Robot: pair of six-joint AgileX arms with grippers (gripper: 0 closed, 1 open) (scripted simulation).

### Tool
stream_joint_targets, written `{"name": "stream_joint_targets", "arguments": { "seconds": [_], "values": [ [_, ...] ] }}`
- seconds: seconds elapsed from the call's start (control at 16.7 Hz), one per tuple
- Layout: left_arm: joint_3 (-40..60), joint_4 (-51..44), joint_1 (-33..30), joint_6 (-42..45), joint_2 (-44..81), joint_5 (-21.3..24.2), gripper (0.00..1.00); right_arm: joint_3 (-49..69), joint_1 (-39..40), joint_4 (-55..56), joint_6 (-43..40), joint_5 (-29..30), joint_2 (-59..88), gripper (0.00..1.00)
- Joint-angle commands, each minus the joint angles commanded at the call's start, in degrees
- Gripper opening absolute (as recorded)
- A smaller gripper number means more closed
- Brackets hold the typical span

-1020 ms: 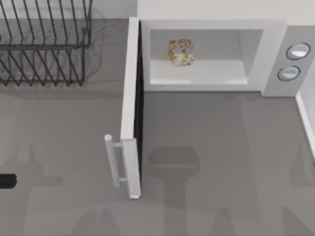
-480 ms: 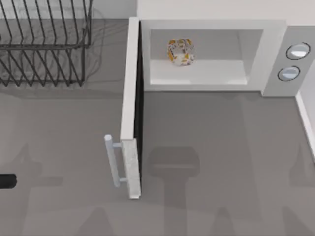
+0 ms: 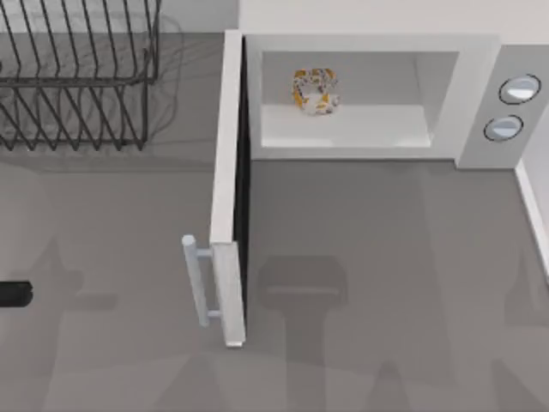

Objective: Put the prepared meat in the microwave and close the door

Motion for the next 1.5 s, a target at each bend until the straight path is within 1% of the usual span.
{"name": "stream_joint_targets", "arguments": {
  "seconds": [0.18,0.48,0.84,1.14,1.26,1.5],
  "values": [
    [1.49,2.24,-1.80,0.07,3.74,-1.72,0.00,0.00,0.00,0.00,0.00,0.00,0.00,1.00],
    [1.52,2.49,-1.93,0.05,4.08,-1.91,0.00,0.00,0.00,0.00,0.00,0.00,0.00,1.00],
    [4.43,5.97,-6.39,0.15,10.58,-6.38,0.00,0.00,0.00,0.00,0.00,0.00,0.00,1.00],
    [4.50,6.39,-6.78,0.13,11.05,-6.84,0.00,0.00,0.00,0.00,0.00,0.00,0.00,1.00],
    [4.61,8.13,-8.65,0.16,12.81,-8.57,0.00,0.00,0.00,0.00,0.00,0.00,0.00,1.00],
    [4.54,13.37,-14.23,0.23,18.23,-14.32,0.00,0.00,0.00,0.00,0.00,0.00,0.00,1.00]
  ]
}}
